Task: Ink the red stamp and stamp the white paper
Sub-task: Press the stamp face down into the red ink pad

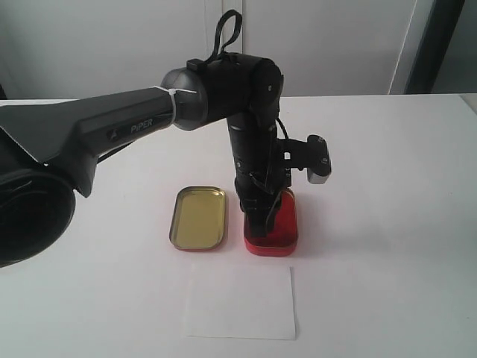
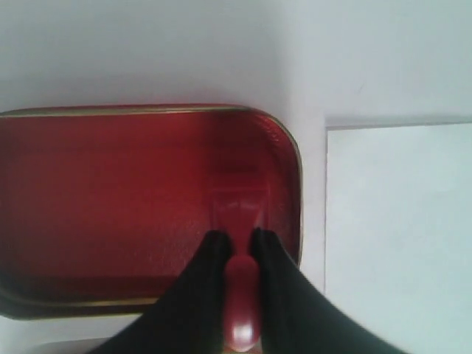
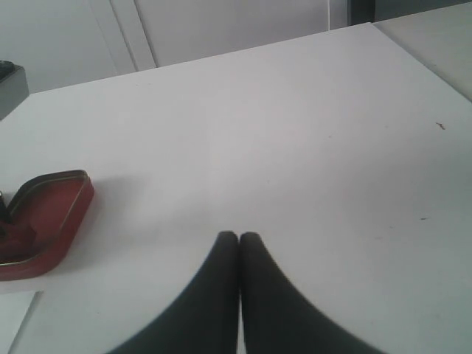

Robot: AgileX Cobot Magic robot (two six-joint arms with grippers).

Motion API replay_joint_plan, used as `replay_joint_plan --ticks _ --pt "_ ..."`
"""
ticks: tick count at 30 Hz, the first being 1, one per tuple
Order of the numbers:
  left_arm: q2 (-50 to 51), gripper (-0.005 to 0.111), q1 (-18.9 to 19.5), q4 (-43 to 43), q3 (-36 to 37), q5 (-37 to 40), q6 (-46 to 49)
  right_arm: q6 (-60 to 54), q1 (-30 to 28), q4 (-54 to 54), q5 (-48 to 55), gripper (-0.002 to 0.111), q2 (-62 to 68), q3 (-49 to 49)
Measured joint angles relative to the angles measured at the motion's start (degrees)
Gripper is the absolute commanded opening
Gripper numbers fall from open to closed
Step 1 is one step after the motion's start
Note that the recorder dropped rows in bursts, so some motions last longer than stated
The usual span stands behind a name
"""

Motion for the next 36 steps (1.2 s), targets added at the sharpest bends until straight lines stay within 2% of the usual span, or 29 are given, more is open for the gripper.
replay_joint_plan --ticks 36 --pt "2.8 0.0 0.0 -0.1 -1.3 0.0 0.0 0.0 0.0 0.0 0.0 0.0 0.0 0.0"
